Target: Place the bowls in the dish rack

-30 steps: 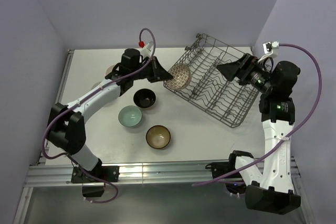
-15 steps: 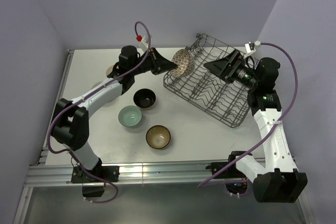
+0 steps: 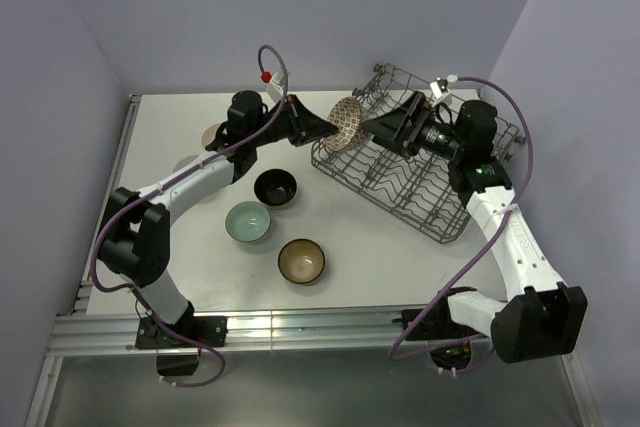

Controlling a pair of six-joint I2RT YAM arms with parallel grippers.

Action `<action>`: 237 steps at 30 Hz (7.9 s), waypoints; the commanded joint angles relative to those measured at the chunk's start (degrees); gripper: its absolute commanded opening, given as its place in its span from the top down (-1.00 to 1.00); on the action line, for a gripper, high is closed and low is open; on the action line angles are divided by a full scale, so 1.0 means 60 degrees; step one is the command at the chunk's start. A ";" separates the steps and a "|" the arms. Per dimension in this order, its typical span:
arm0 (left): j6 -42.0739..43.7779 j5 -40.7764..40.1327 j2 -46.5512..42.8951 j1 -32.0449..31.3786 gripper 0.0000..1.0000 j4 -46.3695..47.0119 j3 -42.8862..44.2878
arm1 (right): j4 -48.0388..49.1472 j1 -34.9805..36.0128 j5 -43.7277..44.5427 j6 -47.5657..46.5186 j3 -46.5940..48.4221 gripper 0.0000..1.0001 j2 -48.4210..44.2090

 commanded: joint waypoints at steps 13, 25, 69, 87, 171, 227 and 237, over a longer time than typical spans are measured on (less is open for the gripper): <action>-0.0060 0.0195 -0.0199 -0.0236 0.99 0.0684 0.0065 | 0.0518 0.0680 -0.0076 -0.0230 0.0621 -0.96 0.0695; -0.0016 0.0107 -0.0199 -0.0266 0.99 0.0538 -0.0053 | 0.0723 0.0709 -0.0120 -0.0229 0.0650 0.02 0.0726; 0.2459 0.0971 -0.1502 0.2517 -0.93 -0.3373 -0.0184 | -0.6571 0.0607 0.5985 -1.0569 1.0052 1.00 0.8208; 0.2606 0.1059 -0.1722 0.2898 -0.93 -0.3550 -0.0653 | -0.4244 0.0636 0.8580 -1.3937 1.0465 1.00 1.0202; 0.3191 0.1308 -0.1590 0.3323 -0.96 -0.4282 -0.0682 | -0.3276 0.1032 1.0251 -1.8247 0.9601 -0.66 1.1580; 1.4149 -0.2061 -0.2678 0.3675 -0.68 -1.0127 -0.2250 | -0.6163 0.1149 0.3016 -1.0337 0.4288 -1.00 0.2397; 1.3973 -0.1461 -0.0976 0.3616 -0.51 -0.9512 -0.2293 | -0.5387 0.1149 0.3248 -0.9737 0.3361 -1.00 0.1532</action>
